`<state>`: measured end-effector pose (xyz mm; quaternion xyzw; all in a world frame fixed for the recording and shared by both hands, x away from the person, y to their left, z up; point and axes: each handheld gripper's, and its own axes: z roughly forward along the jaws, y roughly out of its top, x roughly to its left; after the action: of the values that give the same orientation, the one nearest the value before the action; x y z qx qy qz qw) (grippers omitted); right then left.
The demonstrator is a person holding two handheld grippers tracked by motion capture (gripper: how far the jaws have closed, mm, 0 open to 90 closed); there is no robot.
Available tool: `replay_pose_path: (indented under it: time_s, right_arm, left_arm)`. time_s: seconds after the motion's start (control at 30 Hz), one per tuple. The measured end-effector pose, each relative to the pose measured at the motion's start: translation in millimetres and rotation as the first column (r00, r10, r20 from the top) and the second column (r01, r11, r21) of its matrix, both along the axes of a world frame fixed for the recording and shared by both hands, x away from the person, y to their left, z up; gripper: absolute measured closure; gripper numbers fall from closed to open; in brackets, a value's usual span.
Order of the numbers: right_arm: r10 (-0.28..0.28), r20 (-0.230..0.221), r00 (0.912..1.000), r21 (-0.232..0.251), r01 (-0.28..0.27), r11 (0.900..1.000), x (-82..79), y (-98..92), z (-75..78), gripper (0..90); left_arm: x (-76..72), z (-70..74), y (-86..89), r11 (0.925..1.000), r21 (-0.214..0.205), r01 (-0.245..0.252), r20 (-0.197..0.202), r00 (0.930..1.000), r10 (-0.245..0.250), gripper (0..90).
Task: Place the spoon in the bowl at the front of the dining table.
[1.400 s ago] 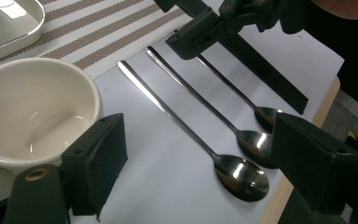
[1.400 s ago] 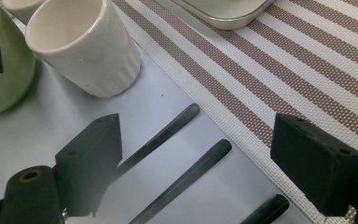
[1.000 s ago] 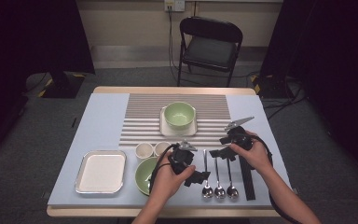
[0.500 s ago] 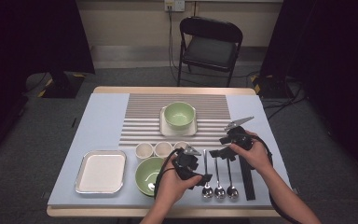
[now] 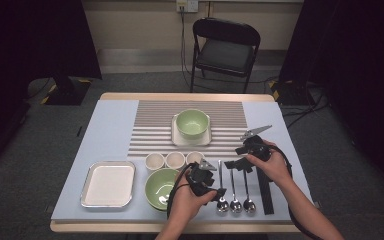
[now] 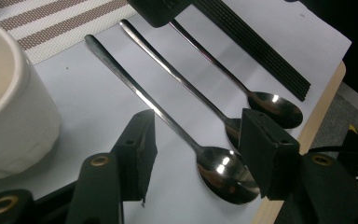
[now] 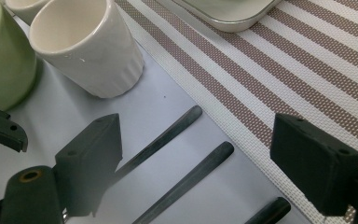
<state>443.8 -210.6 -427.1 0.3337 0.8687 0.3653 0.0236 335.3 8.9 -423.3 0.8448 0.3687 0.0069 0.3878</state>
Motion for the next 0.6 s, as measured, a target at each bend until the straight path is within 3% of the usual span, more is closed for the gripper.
replay_pose_path:
  time_s: [0.3, 0.6]
  right_arm:
    - [0.001, -0.005, 1.0, -0.005, -0.001, 1.0, -0.5, 1.8, -2.2, 16.0]
    - [-0.003, -0.006, 1.0, -0.002, 0.003, 1.0, -0.7, 2.0, -2.8, 16.0]
  left_arm:
    - [-2.6, -7.4, -3.0, 0.9999, 0.014, 0.009, -0.001, 1.0, -0.009, 47.6]
    - [-5.4, -9.8, -5.6, 0.9991, 0.031, 0.029, 0.006, 0.9996, -0.029, 55.3]
